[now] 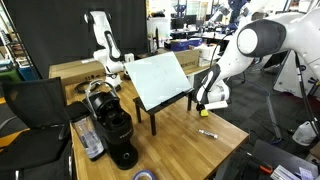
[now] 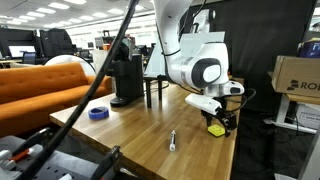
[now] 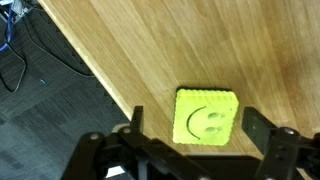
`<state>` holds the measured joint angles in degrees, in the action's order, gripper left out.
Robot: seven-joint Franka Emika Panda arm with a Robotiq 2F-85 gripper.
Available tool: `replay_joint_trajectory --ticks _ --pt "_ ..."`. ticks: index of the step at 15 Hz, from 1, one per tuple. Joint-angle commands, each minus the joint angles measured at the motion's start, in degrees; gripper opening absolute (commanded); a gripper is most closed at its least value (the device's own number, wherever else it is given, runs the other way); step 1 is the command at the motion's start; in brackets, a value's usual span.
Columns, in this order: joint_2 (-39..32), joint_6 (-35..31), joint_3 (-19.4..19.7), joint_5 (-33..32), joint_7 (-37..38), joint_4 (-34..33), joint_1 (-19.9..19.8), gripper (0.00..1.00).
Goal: Move the yellow sticky notepad to the left side of the table
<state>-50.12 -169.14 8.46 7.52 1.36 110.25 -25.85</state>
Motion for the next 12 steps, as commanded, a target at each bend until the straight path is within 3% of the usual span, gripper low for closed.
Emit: replay_joint_trajectory --ticks 1,3,4,5,12 --pt "-0.47 -2.15 -0.29 0.29 -0.65 0.05 0.12 1.00" --pt "-0.44 -2.38 -0.34 0.20 -0.63 0.11 0.43 0.98" --pt "-0.37 -2.51 -0.42 0.12 -0.71 0.15 0.54 0.73" --pt "-0.36 -2.72 -0.47 0.14 -0.66 0.16 0.65 0.73" --pt "-0.36 -3.82 -0.26 -0.14 -0.62 0.33 1.40 0.27"
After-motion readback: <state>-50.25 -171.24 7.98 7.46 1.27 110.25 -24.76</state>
